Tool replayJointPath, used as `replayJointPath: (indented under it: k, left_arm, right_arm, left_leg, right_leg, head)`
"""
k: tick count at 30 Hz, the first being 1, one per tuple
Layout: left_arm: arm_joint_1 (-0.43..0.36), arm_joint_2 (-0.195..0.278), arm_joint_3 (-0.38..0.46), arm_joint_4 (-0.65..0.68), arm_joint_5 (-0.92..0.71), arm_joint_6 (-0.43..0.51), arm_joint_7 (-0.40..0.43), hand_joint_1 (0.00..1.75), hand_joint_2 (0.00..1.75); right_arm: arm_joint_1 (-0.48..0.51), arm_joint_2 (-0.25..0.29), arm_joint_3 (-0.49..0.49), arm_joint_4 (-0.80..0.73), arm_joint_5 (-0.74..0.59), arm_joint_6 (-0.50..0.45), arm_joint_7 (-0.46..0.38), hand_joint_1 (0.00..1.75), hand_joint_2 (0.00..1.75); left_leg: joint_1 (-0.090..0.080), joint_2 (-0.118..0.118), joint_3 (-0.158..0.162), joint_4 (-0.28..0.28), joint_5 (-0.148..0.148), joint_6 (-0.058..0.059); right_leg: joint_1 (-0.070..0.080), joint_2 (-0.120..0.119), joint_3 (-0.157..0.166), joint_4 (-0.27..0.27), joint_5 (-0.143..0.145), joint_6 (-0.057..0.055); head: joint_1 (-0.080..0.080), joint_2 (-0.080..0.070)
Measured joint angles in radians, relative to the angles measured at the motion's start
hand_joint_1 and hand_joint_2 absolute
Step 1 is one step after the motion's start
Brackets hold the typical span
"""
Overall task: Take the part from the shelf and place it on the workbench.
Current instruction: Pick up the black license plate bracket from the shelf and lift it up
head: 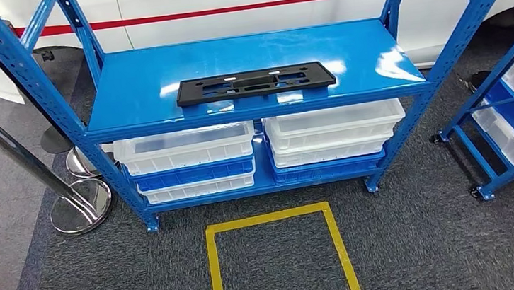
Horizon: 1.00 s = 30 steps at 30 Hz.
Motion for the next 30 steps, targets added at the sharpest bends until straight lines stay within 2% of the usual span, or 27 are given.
replayJointPath:
  k: [1,2,3,5,6,7,8,9,10,11,12,13,14,15,16,17,18,19,21,22,23,25,26,27,29,30]
  left_arm:
    - [-0.013,0.000,0.000,-0.018,0.000,0.000,0.000,0.00,0.00]
    - [-0.021,0.000,0.000,-0.030,0.000,0.000,0.000,0.00,0.00]
    - [-0.020,0.000,0.000,-0.035,0.000,0.000,0.000,0.00,0.00]
    - [0.001,0.000,0.000,-0.026,0.000,0.000,0.002,0.00,0.00]
    - [0.022,0.000,0.000,-0.012,0.000,0.000,0.003,0.00,0.00]
    - [0.045,0.000,0.000,0.009,0.000,0.000,0.004,0.00,0.00]
    - [0.069,-0.001,0.000,0.035,0.000,0.000,0.005,0.00,0.00]
    - [0.095,-0.001,0.000,0.065,0.000,0.000,0.006,0.00,0.00]
    - [0.121,-0.002,0.000,0.096,0.000,0.000,0.006,0.00,0.00]
    - [0.149,-0.002,-0.001,0.128,0.000,0.000,0.007,0.00,0.00]
    - [0.177,-0.003,-0.001,0.160,0.000,0.000,0.007,0.00,0.00]
    - [0.205,-0.002,-0.001,0.194,0.000,0.000,0.007,0.00,0.00]
    - [0.231,-0.002,-0.001,0.228,0.000,0.000,0.007,0.00,0.00]
    - [0.253,-0.001,-0.001,0.257,0.000,0.000,0.007,0.00,0.00]
    - [0.272,0.001,-0.001,0.281,0.000,0.000,0.008,0.00,0.00]
    - [0.283,0.002,-0.001,0.296,0.000,0.000,0.008,0.00,0.00]
    - [0.286,0.003,-0.001,0.303,0.000,0.000,0.008,0.00,0.00]
    - [0.280,0.004,-0.001,0.303,0.000,0.000,0.007,0.00,0.00]
    - [0.244,0.004,-0.001,0.282,0.000,0.000,0.005,0.00,0.00]
    - [0.220,0.003,-0.001,0.263,0.000,0.000,0.004,0.00,0.00]
    - [0.193,0.003,-0.001,0.238,0.000,0.000,0.004,0.00,0.00]
    - [0.135,0.001,-0.001,0.177,0.000,0.000,0.003,0.00,0.00]
    - [0.106,0.000,-0.001,0.142,0.000,0.000,0.002,0.00,0.00]
    - [0.079,0.000,-0.001,0.107,0.000,0.000,0.002,0.00,0.00]
    - [0.029,-0.001,0.000,0.038,0.000,0.000,0.001,0.00,0.00]
    - [0.009,0.000,0.000,0.010,0.000,0.000,0.001,0.00,0.00]
  right_arm:
    - [0.015,0.000,0.000,0.020,0.000,0.000,0.000,0.00,0.00]
    - [0.024,-0.001,0.000,0.032,0.000,0.000,0.001,0.00,0.00]
    - [0.026,-0.002,0.000,0.037,0.000,0.000,0.001,0.00,0.00]
    - [0.004,-0.003,0.000,0.023,0.000,0.000,0.000,0.00,0.00]
    - [-0.017,-0.004,0.000,0.006,0.000,0.000,-0.001,0.00,0.00]
    - [-0.042,-0.004,0.000,-0.018,0.000,0.000,-0.003,0.00,0.00]
    - [-0.069,-0.005,0.000,-0.045,0.000,0.000,-0.004,0.00,0.00]
    - [-0.096,-0.004,0.000,-0.076,0.000,0.000,-0.005,0.00,0.00]
    - [-0.123,-0.004,0.000,-0.110,0.000,0.000,-0.006,0.00,0.00]
    - [-0.152,-0.004,0.000,-0.144,0.000,0.000,-0.006,0.00,0.00]
    - [-0.180,-0.004,0.000,-0.178,0.000,0.000,-0.006,0.00,0.00]
    - [-0.208,-0.004,0.000,-0.213,0.000,0.000,-0.007,0.00,0.00]
    - [-0.234,-0.004,0.000,-0.244,0.000,0.000,-0.007,0.00,0.00]
    - [-0.255,-0.004,0.000,-0.272,0.000,0.000,-0.007,0.00,0.00]
    - [-0.270,-0.004,0.000,-0.294,0.000,0.000,-0.007,0.00,0.00]
    - [-0.277,-0.004,0.000,-0.308,0.000,0.000,-0.007,0.00,0.00]
    - [-0.278,-0.004,0.000,-0.314,0.000,-0.001,-0.007,0.00,0.00]
    - [-0.270,-0.004,0.000,-0.312,0.000,-0.001,-0.007,0.00,0.00]
    - [-0.239,-0.004,0.000,-0.288,0.000,0.000,-0.006,0.00,0.00]
    - [-0.216,-0.003,0.000,-0.268,0.000,0.000,-0.005,0.00,0.00]
    - [-0.191,-0.003,0.000,-0.242,0.000,0.000,-0.004,0.00,0.00]
    - [-0.135,-0.001,0.000,-0.180,0.000,0.000,-0.003,0.00,0.00]
    - [-0.105,-0.001,0.000,-0.145,0.000,0.000,-0.002,0.00,0.00]
    - [-0.078,0.000,0.000,-0.110,0.000,0.000,-0.002,0.00,0.00]
    - [-0.027,0.000,0.000,-0.040,0.000,0.000,-0.001,0.00,0.00]
    - [-0.007,0.000,0.000,-0.012,0.000,0.000,0.000,0.00,0.00]
  left_leg:
    - [-0.004,0.009,-0.001,0.001,-0.001,0.002]
    - [-0.007,0.020,-0.002,0.001,-0.002,0.003]
    - [-0.010,0.033,0.000,0.001,-0.004,0.003]
    - [-0.015,0.063,0.005,0.001,-0.009,0.001]
    - [-0.017,0.080,0.008,0.000,-0.012,-0.002]
    - [-0.018,0.095,0.012,0.000,-0.015,-0.005]
    - [-0.018,0.111,0.016,-0.002,-0.017,-0.009]
    - [-0.018,0.125,0.022,-0.003,-0.019,-0.013]
    - [-0.018,0.126,0.026,-0.002,-0.022,-0.018]
    - [-0.017,0.108,0.026,0.010,-0.032,-0.024]
    - [-0.015,0.081,0.016,0.038,-0.052,-0.030]
    - [-0.011,0.048,-0.008,0.090,-0.083,-0.036]
    - [-0.008,0.024,-0.040,0.156,-0.117,-0.040]
    - [-0.005,0.015,-0.073,0.223,-0.146,-0.043]
    - [-0.002,0.012,-0.099,0.270,-0.158,-0.046]
    - [0.000,0.011,-0.107,0.280,-0.148,-0.049]
    - [0.003,0.009,-0.096,0.250,-0.119,-0.051]
    - [0.007,0.001,-0.069,0.187,-0.078,-0.053]
    - [0.013,-0.041,-0.012,0.062,-0.025,-0.054]
    - [0.012,-0.055,0.003,0.028,-0.015,-0.050]
    - [0.010,-0.062,0.007,0.017,-0.017,-0.043]
    - [0.006,-0.041,0.007,0.013,-0.011,-0.027]
    - [0.007,-0.032,0.008,0.009,-0.008,-0.020]
    - [0.007,-0.023,0.009,0.005,-0.006,-0.011]
    - [0.003,-0.008,0.008,0.001,-0.004,0.000]
    - [0.000,-0.001,0.004,0.002,-0.005,0.003]
  right_leg:
    - [0.001,-0.003,-0.018,0.036,-0.008,-0.001]
    - [0.003,-0.005,-0.018,0.036,0.003,-0.004]
    - [0.006,-0.011,0.003,-0.004,0.029,-0.009]
    - [0.018,-0.054,0.080,-0.143,0.088,-0.028]
    - [0.024,-0.074,0.110,-0.198,0.106,-0.036]
    - [0.029,-0.086,0.126,-0.230,0.114,-0.042]
    - [0.032,-0.082,0.128,-0.236,0.115,-0.046]
    - [0.031,-0.066,0.126,-0.242,0.118,-0.048]
    - [0.027,-0.051,0.127,-0.246,0.122,-0.050]
    - [0.023,-0.036,0.129,-0.251,0.126,-0.054]
    - [0.018,-0.021,0.130,-0.257,0.130,-0.057]
    - [0.015,-0.006,0.130,-0.259,0.134,-0.059]
    - [0.014,0.011,0.127,-0.259,0.135,-0.060]
    - [0.014,0.028,0.124,-0.257,0.136,-0.060]
    - [0.013,0.046,0.121,-0.255,0.137,-0.060]
    - [0.012,0.063,0.119,-0.252,0.137,-0.059]
    - [0.010,0.077,0.117,-0.248,0.137,-0.057]
    - [0.007,0.087,0.116,-0.244,0.136,-0.054]
    - [0.006,0.098,0.110,-0.236,0.131,-0.043]
    - [0.007,0.102,0.106,-0.234,0.131,-0.035]
    - [0.008,0.107,0.102,-0.234,0.132,-0.028]
    - [0.005,0.116,0.099,-0.232,0.135,-0.016]
    - [0.005,0.103,0.095,-0.220,0.129,-0.013]
    - [0.006,0.080,0.083,-0.193,0.112,-0.011]
    - [0.010,0.022,0.032,-0.084,0.049,-0.009]
    - [0.010,0.007,0.000,-0.020,0.017,-0.009]
  head:
    - [0.000,0.000]
    - [0.000,0.000]
    - [0.000,0.000]
    - [0.000,0.000]
    - [0.000,0.000]
    - [-0.001,0.000]
    - [-0.001,0.000]
    - [-0.001,0.000]
    - [-0.001,0.000]
    - [-0.001,0.000]
    - [-0.001,0.000]
    - [-0.001,0.000]
    - [-0.001,0.000]
    - [-0.001,0.000]
    - [-0.001,0.000]
    - [-0.002,0.000]
    - [-0.002,0.000]
    - [-0.002,0.000]
    - [-0.001,0.000]
    - [-0.001,0.000]
    - [-0.001,0.000]
    - [-0.001,0.000]
    - [-0.001,0.000]
    - [-0.001,0.000]
    - [-0.001,0.000]
    - [-0.001,0.000]
